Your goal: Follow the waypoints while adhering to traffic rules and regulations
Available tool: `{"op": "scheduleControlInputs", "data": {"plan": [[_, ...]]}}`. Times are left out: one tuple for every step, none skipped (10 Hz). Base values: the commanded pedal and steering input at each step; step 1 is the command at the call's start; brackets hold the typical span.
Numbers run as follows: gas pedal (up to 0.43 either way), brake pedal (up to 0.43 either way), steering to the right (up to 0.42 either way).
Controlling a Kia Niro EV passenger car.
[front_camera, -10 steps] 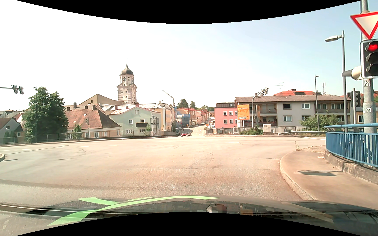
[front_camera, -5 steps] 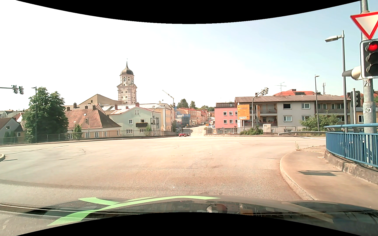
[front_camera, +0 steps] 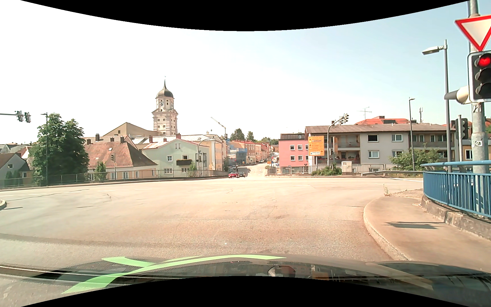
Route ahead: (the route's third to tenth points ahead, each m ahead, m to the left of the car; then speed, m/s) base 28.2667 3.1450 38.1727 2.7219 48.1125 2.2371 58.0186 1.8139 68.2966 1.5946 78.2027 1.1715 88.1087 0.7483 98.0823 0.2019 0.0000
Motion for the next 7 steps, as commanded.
{"op": "scheduleControlInputs", "data": {"plan": [[0.0, 0.287, -0.008], [0.0, 0.287, -0.008], [0.0, 0.287, -0.008], [0.0, 0.293, -0.008], [0.0, 0.287, -0.008], [0.0, 0.287, -0.008], [0.0, 0.287, -0.008]]}}
